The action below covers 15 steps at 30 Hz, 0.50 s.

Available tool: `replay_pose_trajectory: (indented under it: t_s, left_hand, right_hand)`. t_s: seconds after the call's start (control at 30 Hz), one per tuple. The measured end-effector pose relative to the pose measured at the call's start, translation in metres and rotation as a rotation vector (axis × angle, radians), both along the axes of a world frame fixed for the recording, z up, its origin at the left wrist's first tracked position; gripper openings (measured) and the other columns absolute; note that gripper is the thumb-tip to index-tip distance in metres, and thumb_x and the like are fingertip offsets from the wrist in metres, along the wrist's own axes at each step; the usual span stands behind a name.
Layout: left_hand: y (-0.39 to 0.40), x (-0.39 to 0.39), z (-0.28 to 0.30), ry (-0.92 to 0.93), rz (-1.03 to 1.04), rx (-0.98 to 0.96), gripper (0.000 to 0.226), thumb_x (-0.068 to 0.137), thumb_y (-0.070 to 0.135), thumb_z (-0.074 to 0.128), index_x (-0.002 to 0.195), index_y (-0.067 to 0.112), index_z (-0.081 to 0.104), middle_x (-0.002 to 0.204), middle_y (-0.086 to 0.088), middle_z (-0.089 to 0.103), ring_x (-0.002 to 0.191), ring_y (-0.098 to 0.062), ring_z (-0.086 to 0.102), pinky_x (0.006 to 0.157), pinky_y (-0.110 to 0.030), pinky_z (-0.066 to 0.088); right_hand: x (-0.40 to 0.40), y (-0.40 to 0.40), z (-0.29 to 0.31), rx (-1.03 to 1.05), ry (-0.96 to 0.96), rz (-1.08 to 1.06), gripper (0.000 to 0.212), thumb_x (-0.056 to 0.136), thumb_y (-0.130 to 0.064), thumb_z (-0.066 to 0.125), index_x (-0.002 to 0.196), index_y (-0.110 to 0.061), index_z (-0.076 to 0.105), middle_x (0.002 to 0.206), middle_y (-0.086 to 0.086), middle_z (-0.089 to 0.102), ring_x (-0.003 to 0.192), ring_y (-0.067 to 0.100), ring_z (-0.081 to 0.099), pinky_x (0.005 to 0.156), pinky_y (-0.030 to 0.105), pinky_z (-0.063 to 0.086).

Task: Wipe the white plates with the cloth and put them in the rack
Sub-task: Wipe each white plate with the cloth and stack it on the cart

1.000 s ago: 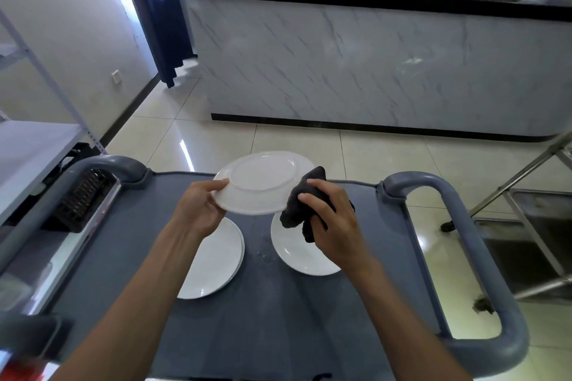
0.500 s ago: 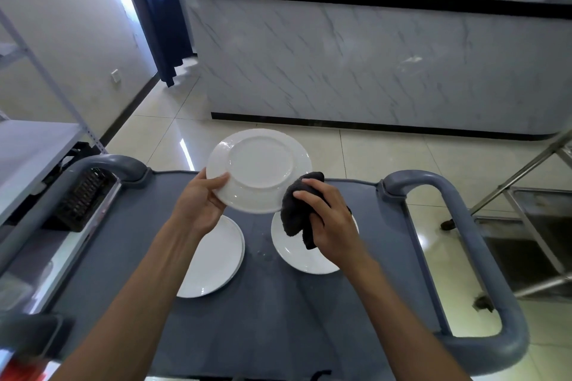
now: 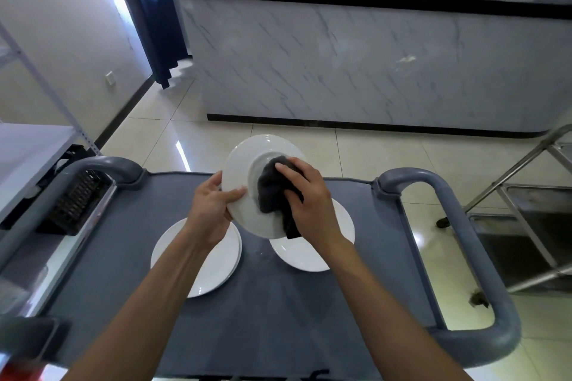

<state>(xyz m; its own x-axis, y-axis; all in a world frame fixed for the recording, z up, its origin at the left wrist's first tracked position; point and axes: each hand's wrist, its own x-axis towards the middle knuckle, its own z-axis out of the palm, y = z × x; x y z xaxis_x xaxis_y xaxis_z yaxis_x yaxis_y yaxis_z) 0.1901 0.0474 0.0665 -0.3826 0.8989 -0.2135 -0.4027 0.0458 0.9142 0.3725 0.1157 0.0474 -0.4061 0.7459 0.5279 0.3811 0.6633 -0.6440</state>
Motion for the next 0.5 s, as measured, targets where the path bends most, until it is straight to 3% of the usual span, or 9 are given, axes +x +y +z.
replay_pose_trajectory:
  t_s: [0.1,0.3,0.5]
  left_hand:
    - [-0.004,0.008,0.002,0.076,-0.074,-0.017,0.041,0.087,-0.011,0.062,0.125,0.005,0.065,0.115,-0.027,0.069,0.1,-0.048,0.066,0.092,-0.062,0.051]
    - [-0.009,0.012,0.005,0.169,-0.119,-0.011,0.046,0.079,-0.007,0.072,0.122,0.009,0.067,0.111,-0.025,0.07,0.103,-0.053,0.064,0.088,-0.066,0.05]
    - [-0.012,0.011,0.011,0.229,-0.137,0.01,0.048,0.071,0.002,0.076,0.116,0.017,0.068,0.109,-0.02,0.071,0.102,-0.042,0.067,0.079,-0.048,0.06]
  right_hand:
    - [-0.01,0.005,-0.004,0.053,-0.06,-0.023,0.046,0.093,-0.004,0.053,0.136,-0.016,0.063,0.142,0.009,0.056,0.125,0.031,0.052,0.105,0.048,0.045]
    - [-0.023,0.004,0.003,0.017,-0.045,-0.065,0.048,0.095,-0.009,0.044,0.138,-0.021,0.061,0.146,0.004,0.053,0.127,0.032,0.05,0.101,0.054,0.045]
    - [-0.028,-0.001,0.011,0.078,-0.129,-0.066,0.05,0.094,-0.011,0.042,0.139,-0.021,0.06,0.146,0.006,0.053,0.129,0.031,0.048,0.099,0.053,0.045]
